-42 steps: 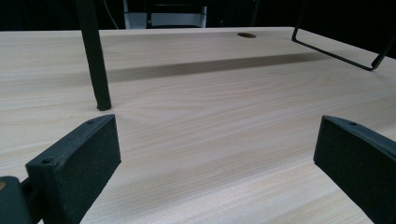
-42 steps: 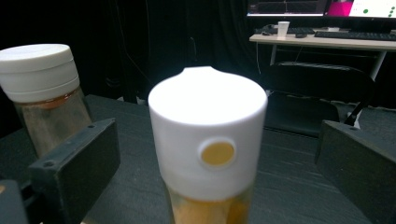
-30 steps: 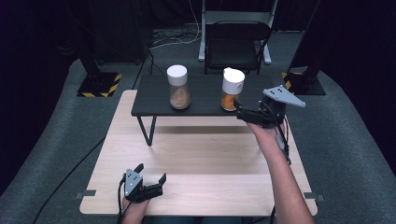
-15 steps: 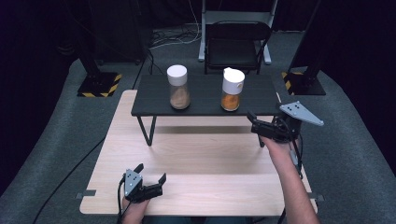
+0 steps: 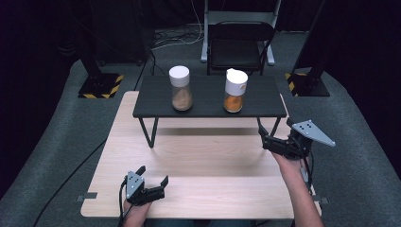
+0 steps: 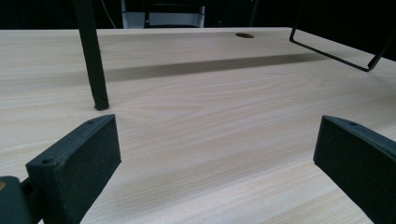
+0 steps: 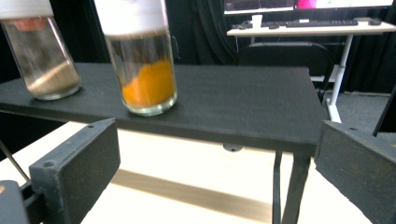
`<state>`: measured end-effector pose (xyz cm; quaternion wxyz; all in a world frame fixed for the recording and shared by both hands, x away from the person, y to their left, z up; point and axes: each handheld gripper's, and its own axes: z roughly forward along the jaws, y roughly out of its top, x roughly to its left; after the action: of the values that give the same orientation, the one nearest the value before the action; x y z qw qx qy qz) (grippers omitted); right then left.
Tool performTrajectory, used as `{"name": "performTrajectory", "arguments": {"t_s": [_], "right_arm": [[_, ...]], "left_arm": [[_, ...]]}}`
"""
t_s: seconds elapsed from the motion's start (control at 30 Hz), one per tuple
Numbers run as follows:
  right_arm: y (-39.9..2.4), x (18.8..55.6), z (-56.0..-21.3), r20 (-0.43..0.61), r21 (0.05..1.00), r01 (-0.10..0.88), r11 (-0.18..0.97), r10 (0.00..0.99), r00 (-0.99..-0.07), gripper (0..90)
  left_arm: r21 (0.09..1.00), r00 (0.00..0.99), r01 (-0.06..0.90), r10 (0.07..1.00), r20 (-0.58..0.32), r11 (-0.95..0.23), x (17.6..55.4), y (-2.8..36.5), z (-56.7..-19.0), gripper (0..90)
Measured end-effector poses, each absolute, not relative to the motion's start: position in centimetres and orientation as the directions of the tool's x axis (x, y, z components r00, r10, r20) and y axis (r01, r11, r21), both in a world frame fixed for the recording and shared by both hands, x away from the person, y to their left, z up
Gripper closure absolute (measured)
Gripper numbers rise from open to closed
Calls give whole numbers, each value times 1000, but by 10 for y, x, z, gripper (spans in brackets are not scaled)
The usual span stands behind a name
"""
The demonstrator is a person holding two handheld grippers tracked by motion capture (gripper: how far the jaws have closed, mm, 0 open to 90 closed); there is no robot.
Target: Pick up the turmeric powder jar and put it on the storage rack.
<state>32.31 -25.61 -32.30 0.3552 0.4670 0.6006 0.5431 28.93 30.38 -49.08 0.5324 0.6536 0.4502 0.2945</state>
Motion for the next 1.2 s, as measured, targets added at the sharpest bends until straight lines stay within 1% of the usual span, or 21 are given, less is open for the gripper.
{"name": "performTrajectory", "arguments": {"t_s": [0.13,0.33,0.5,0.83,1.07,1.2], "right_arm": [[-262,320,-336,109,980,190,-53,948,-300,0],[-268,314,-356,117,975,216,-56,953,-278,0],[-273,311,-375,145,967,243,-80,954,-263,0],[-276,306,-412,166,948,303,-92,959,-228,0],[-276,300,-431,167,934,347,-86,963,-211,0],[-276,299,-439,167,926,369,-82,965,-203,0]], "left_arm": [[960,423,281,900,-103,-22,290,305,-490,2],[960,421,279,902,-98,-26,290,304,-490,2],[960,421,279,902,-98,-26,290,304,-490,2],[960,420,279,902,-99,-25,290,304,-490,2],[958,417,287,902,-109,-17,291,305,-490,3],[959,419,282,903,-100,-24,290,304,-490,3]]}}
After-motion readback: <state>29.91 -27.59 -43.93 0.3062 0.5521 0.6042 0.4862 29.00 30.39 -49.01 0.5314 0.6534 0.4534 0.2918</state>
